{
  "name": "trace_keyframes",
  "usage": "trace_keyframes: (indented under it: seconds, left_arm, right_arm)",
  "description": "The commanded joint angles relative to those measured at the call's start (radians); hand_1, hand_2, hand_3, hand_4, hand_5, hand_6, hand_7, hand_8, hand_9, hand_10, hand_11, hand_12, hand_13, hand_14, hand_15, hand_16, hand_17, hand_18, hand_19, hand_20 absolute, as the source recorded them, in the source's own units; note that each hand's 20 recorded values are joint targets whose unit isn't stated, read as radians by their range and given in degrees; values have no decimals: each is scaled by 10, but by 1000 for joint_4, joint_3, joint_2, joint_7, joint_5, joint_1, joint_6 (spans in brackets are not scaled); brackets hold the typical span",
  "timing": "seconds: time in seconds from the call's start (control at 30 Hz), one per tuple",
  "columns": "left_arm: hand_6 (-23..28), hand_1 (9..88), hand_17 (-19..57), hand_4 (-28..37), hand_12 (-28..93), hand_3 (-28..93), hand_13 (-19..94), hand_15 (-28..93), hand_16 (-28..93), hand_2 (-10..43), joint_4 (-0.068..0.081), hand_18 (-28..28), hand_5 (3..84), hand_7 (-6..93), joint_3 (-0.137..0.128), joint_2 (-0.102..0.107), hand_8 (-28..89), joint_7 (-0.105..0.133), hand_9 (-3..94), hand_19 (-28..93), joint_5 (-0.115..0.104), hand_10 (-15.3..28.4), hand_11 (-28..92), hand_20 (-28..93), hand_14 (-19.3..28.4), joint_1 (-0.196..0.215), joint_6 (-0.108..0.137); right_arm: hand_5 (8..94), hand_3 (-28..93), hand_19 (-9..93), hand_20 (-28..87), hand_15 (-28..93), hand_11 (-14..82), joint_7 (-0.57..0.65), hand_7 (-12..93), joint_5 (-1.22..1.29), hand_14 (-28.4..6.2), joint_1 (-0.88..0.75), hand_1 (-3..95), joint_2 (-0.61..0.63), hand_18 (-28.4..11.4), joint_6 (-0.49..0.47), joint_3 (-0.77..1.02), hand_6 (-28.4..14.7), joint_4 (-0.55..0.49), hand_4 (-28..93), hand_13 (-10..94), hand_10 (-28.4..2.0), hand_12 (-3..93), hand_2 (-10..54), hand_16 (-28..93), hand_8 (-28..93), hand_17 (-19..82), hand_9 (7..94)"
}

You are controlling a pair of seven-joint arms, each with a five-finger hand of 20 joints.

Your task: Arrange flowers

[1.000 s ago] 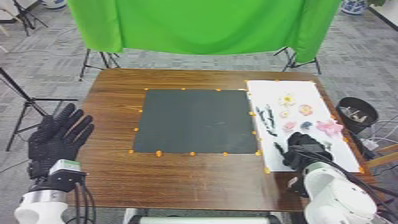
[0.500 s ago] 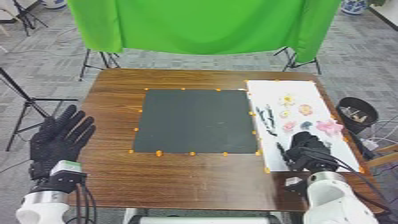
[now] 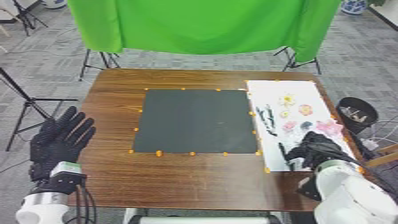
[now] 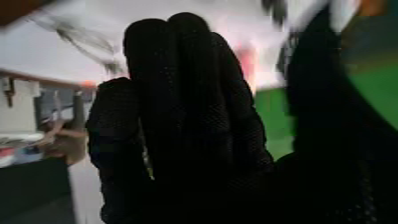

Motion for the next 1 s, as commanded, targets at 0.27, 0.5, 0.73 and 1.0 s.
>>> trace_keyframes:
  seconds: [0.27, 0.5, 0.73, 1.0]
  left_arm:
    - [105, 277, -68, -283, 93, 680, 248, 388, -86, 184, 2, 149, 430, 91, 3, -4, -77, -12, 342, 364, -9, 162, 240, 67, 173, 9, 3]
    - [104, 297, -67, -283, 94, 676, 251, 389, -86, 183, 2, 149, 429, 94, -4, -10, -76, -25, 344, 365, 0, 161, 245, 66, 171, 5, 9]
    - [105, 300, -67, -283, 92, 679, 251, 391, -87, 177, 3, 149, 430, 96, -5, -10, -78, -22, 343, 370, -13, 161, 247, 66, 171, 7, 6]
    - [105, 312, -66, -283, 93, 678, 252, 397, -87, 161, 2, 150, 430, 98, 1, -9, -78, -19, 343, 375, -17, 161, 249, 68, 170, 9, 7]
  right_arm:
    - [743, 761, 877, 285, 559, 291, -34, 125, -94, -150, -21, 433, -42, -247, 25, -82, -30, 100, -277, 667, -169, 236, -95, 252, -112, 341, 743]
    - [819, 701, 856, 296, 463, 127, -116, 247, -146, -97, -68, 597, -74, -227, 102, -92, -1, 174, -282, 682, -121, 409, -95, 402, 31, 347, 797]
    - [757, 754, 827, 269, 190, 48, -155, 484, -92, -51, -95, 620, -94, -202, 145, -78, 5, 187, -282, 814, -110, 241, -95, 403, 105, 446, 824]
    - [678, 870, 932, 251, 247, 86, -294, 709, -14, -42, -133, 567, -63, -222, 421, -54, -5, 176, -131, 885, -82, 389, -95, 556, 57, 424, 936]
